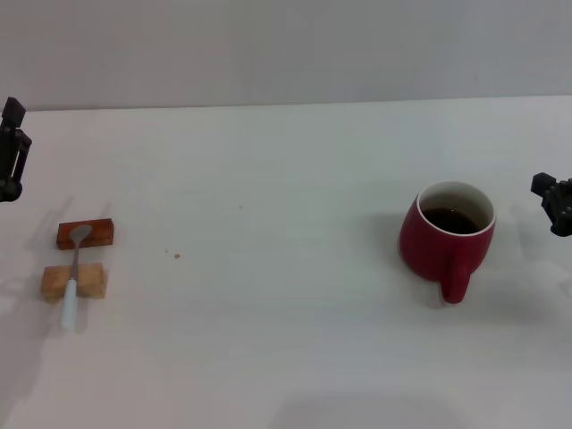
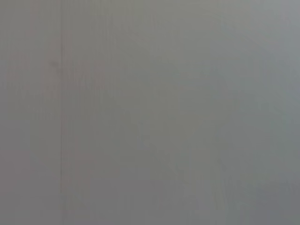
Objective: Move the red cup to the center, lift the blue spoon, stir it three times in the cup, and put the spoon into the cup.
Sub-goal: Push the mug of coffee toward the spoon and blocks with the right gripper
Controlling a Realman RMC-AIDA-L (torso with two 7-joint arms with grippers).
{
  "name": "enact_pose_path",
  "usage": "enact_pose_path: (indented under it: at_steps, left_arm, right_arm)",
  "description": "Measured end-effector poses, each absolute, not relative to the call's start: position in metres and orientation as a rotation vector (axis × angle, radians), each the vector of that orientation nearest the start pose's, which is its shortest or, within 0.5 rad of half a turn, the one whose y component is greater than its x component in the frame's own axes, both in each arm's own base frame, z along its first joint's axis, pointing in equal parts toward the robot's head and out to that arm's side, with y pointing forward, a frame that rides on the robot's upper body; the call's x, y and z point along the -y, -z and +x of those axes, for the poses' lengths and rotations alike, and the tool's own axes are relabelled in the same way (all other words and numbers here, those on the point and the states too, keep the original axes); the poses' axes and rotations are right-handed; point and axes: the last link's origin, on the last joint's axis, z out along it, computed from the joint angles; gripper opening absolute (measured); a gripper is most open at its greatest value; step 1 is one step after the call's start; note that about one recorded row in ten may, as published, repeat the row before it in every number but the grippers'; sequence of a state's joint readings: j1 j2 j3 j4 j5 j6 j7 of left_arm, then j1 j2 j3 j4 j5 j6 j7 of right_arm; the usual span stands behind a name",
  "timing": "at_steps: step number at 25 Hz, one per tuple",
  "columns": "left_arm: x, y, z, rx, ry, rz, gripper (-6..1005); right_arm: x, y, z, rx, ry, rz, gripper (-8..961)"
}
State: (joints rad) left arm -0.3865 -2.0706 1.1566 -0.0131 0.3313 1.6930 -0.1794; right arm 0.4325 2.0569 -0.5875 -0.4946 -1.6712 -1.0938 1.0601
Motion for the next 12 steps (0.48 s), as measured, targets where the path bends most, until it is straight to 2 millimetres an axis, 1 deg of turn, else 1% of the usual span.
enact_pose_path:
  at_steps: [6,8,12]
  left_arm:
    - [-0.280,-0.034,-0.318,0.175,0.910,-1.501,553]
    - [-0.280,-0.034,-0.318,0.175,0.912,-1.501,553]
    - [-0.280,-0.034,-0.317,0.172,0.915,-1.499,554]
  right_arm:
    - [-0.349,-0.022,0.345,-0.686,-0.529,-2.125,-1]
    - [-0.348,-0.016,0.344,-0.691,-0.509,-2.151,-1]
    - [-0.349,-0.012,0.343,-0.688,-0.497,-2.172,-1]
